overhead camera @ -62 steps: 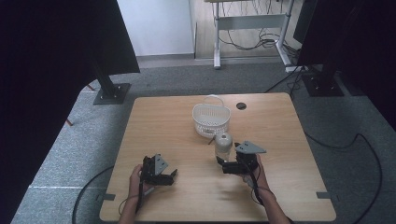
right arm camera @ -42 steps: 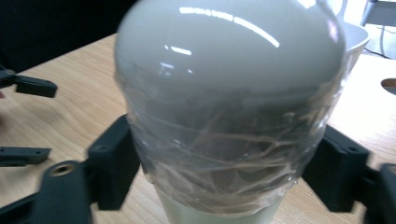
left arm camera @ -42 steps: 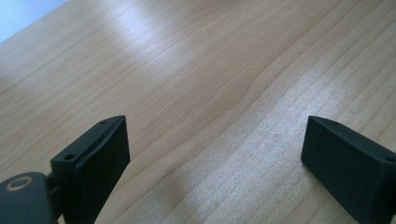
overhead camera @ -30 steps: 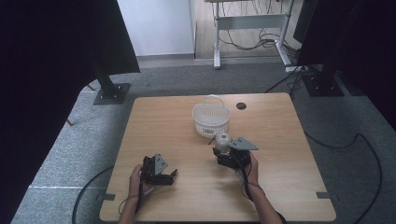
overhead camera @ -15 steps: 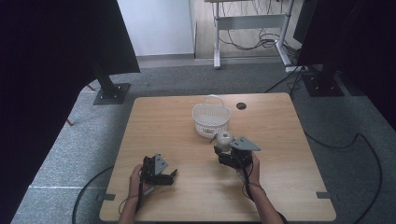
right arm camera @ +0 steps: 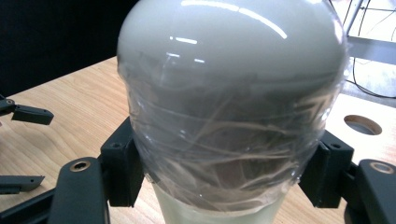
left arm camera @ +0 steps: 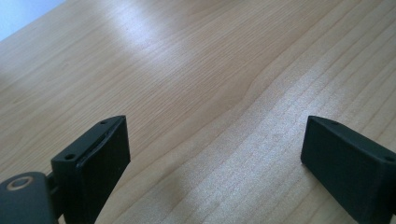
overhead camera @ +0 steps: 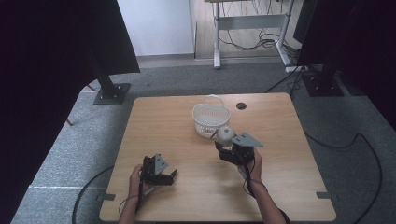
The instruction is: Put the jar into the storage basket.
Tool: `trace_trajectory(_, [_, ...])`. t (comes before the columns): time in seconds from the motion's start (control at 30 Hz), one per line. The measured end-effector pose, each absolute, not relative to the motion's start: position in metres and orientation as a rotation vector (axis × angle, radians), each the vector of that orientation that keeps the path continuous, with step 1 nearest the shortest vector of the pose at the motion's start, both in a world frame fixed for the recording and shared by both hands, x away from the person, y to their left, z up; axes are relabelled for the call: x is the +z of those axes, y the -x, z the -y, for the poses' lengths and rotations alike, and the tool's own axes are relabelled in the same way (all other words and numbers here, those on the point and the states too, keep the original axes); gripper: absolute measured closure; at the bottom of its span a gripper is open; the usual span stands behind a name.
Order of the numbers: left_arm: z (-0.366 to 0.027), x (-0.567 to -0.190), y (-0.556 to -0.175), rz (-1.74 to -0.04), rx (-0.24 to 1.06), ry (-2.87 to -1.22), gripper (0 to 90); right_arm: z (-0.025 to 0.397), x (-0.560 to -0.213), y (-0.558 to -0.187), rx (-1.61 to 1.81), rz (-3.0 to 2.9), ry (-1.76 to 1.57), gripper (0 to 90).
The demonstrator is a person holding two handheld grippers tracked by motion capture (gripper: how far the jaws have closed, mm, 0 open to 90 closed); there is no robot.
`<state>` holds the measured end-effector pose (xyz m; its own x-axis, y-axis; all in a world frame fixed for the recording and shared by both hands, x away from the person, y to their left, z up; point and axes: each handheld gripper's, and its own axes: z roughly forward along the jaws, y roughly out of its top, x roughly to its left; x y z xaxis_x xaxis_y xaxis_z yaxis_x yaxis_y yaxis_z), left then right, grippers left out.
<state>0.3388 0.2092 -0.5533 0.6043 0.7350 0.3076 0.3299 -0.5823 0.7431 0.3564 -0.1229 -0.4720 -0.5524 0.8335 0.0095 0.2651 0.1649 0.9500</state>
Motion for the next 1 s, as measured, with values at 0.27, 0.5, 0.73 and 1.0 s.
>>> trace_trajectory(0.27, [-0.209,-0.554,-0.339,-0.839,0.809,-2.179,7.6,0.12,-0.461,-0.359,1.394,-1.907,-1.023,28.1])
trace_trajectory(0.5, [-0.209,-0.553,-0.339,-0.836,0.809,-2.18,7.6,0.117,-0.446,-0.365,1.399,-1.892,-1.012,28.1])
trace_trajectory(0.73, [-0.209,-0.553,-0.339,-0.835,0.807,-2.179,7.6,0.115,-0.438,-0.371,1.405,-1.896,-1.01,28.1])
trace_trajectory(1.0, [-0.209,-0.553,-0.339,-0.833,0.807,-2.181,7.6,0.113,-0.433,-0.377,1.393,-1.899,-1.011,28.1])
